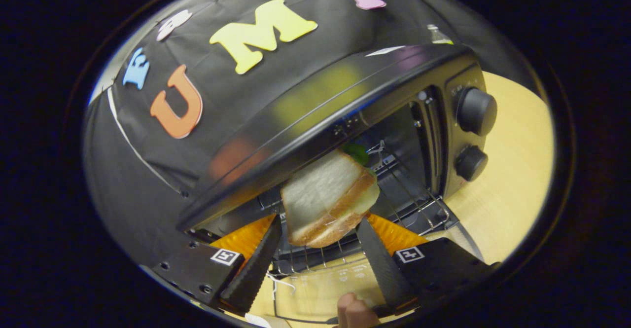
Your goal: Open the toaster oven, put the food inside, and close the toaster oven door.
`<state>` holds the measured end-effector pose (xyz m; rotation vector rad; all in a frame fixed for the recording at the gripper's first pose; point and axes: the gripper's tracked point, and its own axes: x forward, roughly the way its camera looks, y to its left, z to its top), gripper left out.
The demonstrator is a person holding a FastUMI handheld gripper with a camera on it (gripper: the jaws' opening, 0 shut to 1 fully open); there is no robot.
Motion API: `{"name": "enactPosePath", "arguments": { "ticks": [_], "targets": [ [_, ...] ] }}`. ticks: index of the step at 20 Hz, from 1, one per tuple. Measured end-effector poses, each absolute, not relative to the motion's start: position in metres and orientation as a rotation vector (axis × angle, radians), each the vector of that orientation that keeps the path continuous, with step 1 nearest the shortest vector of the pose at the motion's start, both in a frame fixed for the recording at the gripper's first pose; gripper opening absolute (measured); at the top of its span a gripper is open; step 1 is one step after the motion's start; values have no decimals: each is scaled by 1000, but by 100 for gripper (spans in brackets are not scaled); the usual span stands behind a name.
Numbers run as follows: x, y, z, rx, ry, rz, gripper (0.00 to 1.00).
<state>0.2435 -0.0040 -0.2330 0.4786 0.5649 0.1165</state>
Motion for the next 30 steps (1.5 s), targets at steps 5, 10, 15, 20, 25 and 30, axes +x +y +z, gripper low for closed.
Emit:
{"name": "enactPosePath", "arguments": {
  "ticks": [5, 10, 15, 20, 25, 30],
  "targets": [
    [231, 2, -249, 133, 640, 186, 100],
    [223, -4, -259, -152, 652, 139, 100],
    [179, -3, -267, -299, 855, 145, 100],
    [157, -5, -277, -168, 916, 140, 100],
    [124, -11, -276, -149, 895, 158, 100],
    [92, -21, -278, -51, 761, 85, 100]
  ]
}}
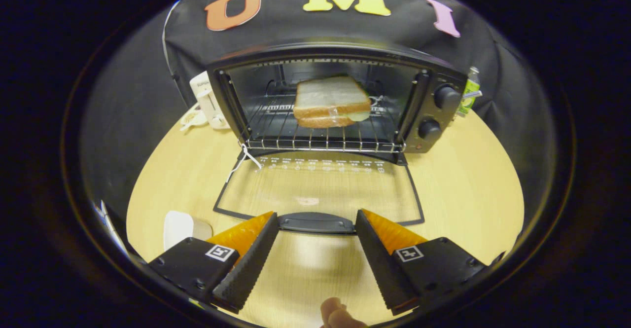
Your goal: Open the toaster oven, put the food inside, and close the toaster oven door.
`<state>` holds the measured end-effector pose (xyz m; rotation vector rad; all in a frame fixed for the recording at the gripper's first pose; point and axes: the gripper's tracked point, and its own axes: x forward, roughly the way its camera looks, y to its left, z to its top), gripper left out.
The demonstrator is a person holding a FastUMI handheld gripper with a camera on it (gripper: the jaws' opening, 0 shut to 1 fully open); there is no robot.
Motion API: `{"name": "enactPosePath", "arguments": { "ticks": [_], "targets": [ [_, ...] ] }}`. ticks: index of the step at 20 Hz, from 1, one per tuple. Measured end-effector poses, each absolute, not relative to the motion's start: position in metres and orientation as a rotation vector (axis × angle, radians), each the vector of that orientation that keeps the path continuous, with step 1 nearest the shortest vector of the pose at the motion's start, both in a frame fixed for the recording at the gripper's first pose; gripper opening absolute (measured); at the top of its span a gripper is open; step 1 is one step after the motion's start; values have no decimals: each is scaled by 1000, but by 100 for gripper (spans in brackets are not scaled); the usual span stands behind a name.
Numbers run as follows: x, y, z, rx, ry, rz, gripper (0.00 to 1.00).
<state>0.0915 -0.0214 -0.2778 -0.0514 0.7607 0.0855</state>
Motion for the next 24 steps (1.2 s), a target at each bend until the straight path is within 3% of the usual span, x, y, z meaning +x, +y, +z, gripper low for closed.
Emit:
{"name": "enactPosePath", "arguments": {
  "ticks": [6, 9, 24],
  "targets": [
    [57, -5, -328, 55, 814, 131, 100],
    [86, 3, -349, 44, 748, 81, 100],
    [92, -1, -337, 3, 624, 30, 100]
  ]
}}
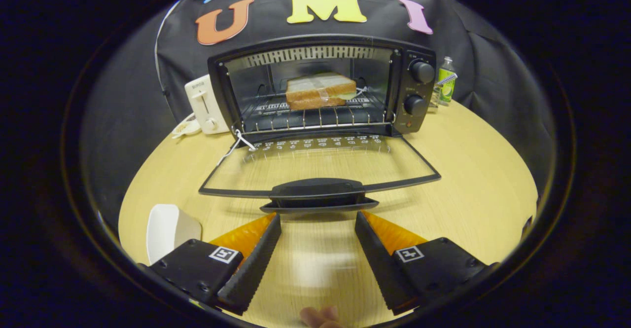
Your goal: Open the toaster oven, put the food inside, and close the toaster oven door.
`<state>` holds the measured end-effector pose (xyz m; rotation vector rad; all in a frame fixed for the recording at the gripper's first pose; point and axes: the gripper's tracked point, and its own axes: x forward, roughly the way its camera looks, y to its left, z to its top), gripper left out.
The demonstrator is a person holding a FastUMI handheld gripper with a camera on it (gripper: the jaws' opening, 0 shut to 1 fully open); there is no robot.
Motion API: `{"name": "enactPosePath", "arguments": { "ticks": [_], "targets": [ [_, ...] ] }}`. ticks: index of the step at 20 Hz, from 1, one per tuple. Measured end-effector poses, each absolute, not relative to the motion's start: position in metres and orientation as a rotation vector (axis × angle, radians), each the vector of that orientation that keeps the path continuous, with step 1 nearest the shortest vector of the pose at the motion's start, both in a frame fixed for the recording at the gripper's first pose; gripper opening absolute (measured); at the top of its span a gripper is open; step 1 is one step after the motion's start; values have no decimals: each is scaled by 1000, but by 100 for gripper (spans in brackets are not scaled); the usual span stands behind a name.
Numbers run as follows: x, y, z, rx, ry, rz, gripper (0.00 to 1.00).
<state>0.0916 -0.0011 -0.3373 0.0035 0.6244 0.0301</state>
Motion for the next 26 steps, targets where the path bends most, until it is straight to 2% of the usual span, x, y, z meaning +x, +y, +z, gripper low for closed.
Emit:
{"name": "enactPosePath", "arguments": {
  "ticks": [7, 11, 18, 26],
  "targets": [
    [98, 4, -281, 62, 358, 32, 100],
    [128, 9, -241, -10, 186, 70, 100],
    [129, 1, -255, 68, 238, 81, 100],
    [69, -47, -187, 13, 135, 37, 100]
  ]
}}
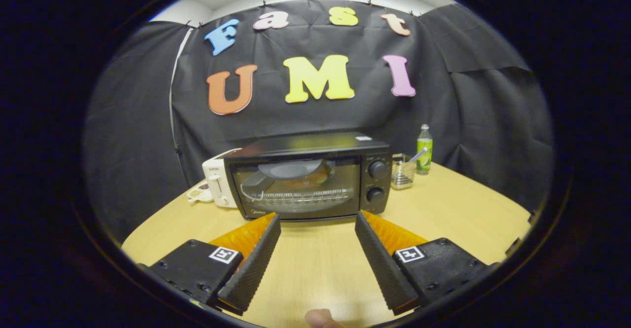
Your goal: Open the toaster oven, put the food inside, and close the toaster oven door.
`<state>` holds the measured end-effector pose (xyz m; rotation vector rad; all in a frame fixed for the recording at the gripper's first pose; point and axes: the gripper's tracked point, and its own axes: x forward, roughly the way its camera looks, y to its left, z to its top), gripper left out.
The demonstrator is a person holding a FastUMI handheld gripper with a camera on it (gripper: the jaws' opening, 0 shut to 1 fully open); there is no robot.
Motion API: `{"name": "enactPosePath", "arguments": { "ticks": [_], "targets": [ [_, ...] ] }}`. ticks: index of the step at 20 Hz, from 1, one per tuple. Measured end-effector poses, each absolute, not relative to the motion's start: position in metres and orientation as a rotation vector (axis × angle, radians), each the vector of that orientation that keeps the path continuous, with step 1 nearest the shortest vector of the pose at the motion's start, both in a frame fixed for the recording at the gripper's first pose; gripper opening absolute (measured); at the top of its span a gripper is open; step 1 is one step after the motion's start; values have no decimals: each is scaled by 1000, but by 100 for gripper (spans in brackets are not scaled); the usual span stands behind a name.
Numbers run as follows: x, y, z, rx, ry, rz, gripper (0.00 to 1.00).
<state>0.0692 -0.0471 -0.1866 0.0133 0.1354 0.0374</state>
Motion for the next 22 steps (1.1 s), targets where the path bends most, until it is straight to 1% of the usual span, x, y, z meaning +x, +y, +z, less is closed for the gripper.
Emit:
{"name": "enactPosePath", "arguments": {
  "ticks": [5, 9, 13, 17, 22],
  "targets": [
    [14, -71, -97, 27, 6, 16, 100],
    [-31, -81, -34, 73, -51, 52, 100],
    [-63, -79, -7, 37, -58, 70, 100],
    [-82, -69, 12, -28, -127, 62, 100],
    [-93, -37, 10, -53, -140, 103, 100]
  ]
}}
